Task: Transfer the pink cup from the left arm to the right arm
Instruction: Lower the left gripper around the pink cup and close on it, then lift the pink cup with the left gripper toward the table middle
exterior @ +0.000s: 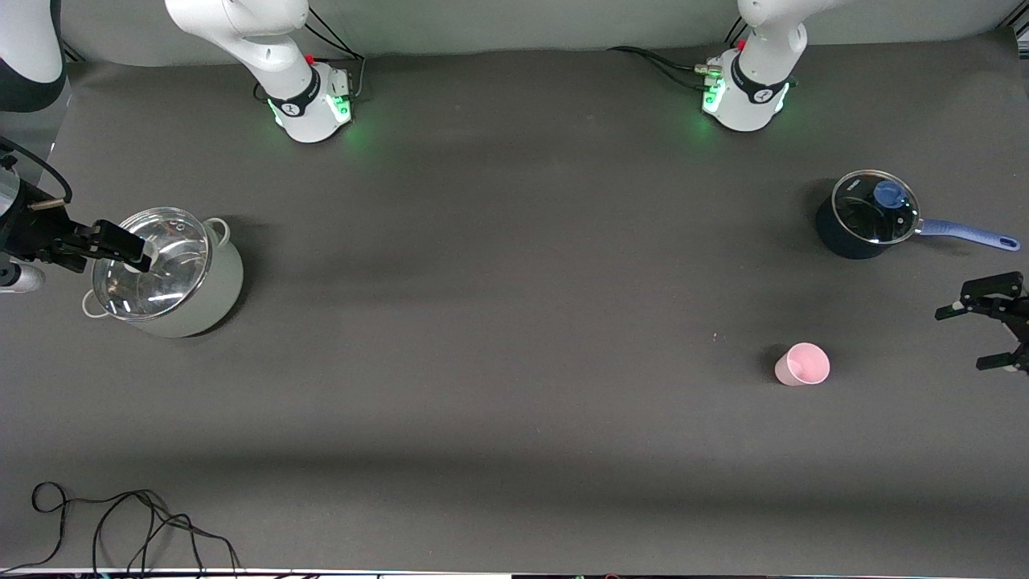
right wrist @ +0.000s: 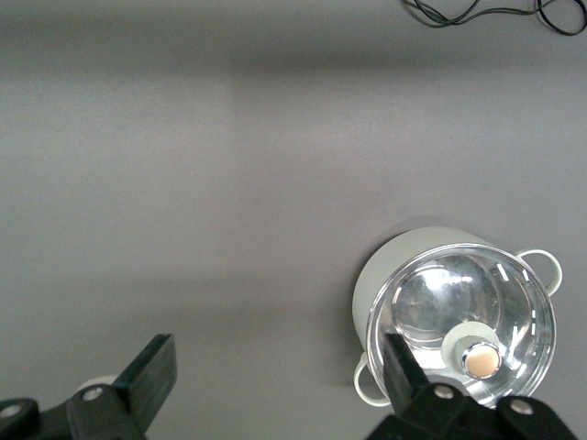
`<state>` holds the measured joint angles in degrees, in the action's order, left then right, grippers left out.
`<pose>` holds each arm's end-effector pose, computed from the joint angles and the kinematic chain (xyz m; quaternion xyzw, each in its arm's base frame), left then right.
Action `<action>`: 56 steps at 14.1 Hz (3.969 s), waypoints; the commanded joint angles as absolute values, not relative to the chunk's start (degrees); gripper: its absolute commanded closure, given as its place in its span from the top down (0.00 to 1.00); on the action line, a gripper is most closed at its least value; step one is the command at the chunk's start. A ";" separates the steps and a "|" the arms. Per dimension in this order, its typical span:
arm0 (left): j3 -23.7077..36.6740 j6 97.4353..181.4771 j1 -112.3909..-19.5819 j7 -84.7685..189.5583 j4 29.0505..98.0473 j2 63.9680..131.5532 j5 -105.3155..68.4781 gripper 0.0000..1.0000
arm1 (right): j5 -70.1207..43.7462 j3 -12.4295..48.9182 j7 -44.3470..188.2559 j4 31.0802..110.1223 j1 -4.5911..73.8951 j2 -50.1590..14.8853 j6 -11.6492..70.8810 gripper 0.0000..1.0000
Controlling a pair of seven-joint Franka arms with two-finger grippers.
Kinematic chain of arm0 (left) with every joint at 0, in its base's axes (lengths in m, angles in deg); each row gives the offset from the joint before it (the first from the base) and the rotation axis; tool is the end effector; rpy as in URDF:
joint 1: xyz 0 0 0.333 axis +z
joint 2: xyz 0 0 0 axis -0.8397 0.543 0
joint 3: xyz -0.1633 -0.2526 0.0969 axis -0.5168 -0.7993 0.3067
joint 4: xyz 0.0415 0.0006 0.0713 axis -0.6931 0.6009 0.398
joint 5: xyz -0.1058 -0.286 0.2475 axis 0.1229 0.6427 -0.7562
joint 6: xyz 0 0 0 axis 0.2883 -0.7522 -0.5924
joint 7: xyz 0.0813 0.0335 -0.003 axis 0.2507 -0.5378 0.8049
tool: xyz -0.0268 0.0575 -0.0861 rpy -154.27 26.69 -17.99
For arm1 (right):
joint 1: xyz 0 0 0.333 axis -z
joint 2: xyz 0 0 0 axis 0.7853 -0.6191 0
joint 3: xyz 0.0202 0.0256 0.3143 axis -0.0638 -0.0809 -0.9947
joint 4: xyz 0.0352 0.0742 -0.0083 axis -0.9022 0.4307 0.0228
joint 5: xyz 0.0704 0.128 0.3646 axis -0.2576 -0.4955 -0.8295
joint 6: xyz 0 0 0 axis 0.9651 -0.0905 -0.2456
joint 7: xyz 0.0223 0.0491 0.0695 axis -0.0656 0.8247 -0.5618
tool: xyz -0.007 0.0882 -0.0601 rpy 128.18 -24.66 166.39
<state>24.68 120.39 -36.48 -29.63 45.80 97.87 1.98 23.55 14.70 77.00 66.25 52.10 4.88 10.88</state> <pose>0.6480 0.1941 0.4362 0.8807 -0.3955 0.1297 0.2262 0.5681 -0.0220 0.5881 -0.9997 0.0200 -0.0103 0.0012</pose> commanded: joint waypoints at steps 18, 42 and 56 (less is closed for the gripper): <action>23.50 123.18 -23.27 -101.98 60.95 120.83 38.76 1.00 | 23.48 14.99 75.58 65.62 52.28 4.95 10.15 1.00; 22.88 131.10 -35.31 -100.92 64.38 121.98 52.66 0.52 | 23.48 15.08 75.58 65.62 52.28 4.95 9.71 1.00; 5.25 162.17 -49.38 -76.49 76.06 98.79 67.40 0.41 | 23.31 14.99 76.19 65.18 52.19 5.04 7.95 0.99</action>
<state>10.64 155.45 -49.00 -77.35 69.86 104.87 63.02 23.55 14.94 76.55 66.19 52.12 4.88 9.26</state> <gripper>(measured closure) 0.352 0.000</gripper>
